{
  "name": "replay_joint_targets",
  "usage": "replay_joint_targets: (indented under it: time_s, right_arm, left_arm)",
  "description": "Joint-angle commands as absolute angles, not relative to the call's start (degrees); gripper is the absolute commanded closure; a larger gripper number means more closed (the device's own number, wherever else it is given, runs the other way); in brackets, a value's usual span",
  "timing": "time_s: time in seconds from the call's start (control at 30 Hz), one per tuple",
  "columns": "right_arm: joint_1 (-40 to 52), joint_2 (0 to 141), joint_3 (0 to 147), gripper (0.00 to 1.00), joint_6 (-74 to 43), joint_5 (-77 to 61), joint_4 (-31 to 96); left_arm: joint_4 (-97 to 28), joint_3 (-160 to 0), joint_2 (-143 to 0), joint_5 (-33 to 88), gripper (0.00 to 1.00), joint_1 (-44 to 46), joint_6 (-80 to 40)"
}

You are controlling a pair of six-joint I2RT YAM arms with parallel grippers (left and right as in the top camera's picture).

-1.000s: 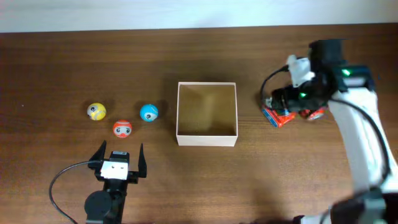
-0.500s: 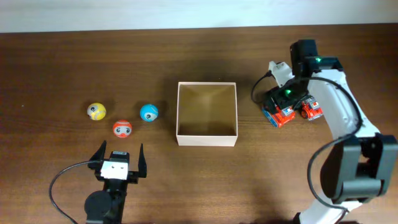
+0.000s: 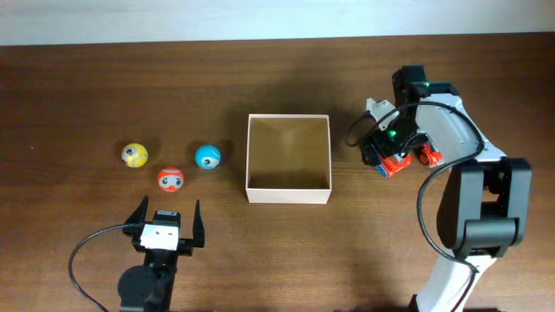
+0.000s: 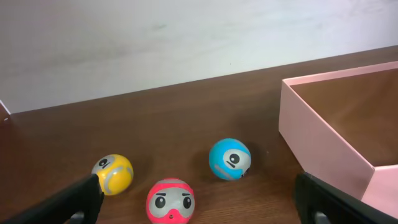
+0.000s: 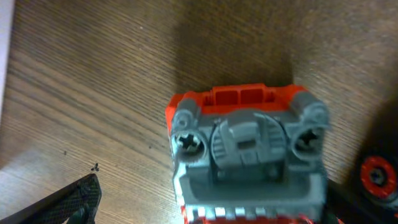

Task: Pack container
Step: 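Move the right gripper over the left fire truck and grasp it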

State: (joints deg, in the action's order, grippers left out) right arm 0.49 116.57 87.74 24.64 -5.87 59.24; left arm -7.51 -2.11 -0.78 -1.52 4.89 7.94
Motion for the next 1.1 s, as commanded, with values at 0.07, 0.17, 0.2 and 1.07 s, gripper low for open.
replay_joint_targets:
  time_s: [0.07,0.17,0.2,1.07]
  right_arm:
    - [-0.86,119.33,88.20,0.01,25.26,-5.61,59.11]
    - [-1.54,120.20,88.03,0.02,25.21,-6.07,59.09]
    - [-1.67,120.36,88.03,0.06,25.21,-6.22,59.09]
    - [-1.52,120.38,88.03,0.34,0.25,-10.57,54.52]
  left_arm:
    - [-7.42,-1.85,-0.34,-0.89,0.01,4.60,8.69]
    - [-7.42,-1.85,-0.34,-0.89,0.01,4.60,8.69]
    - [-7.42,-1.85,-0.34,-0.89,0.01,4.60,8.69]
    - [-7.42,-1.85,-0.34,-0.89,0.01,4.60,8.69]
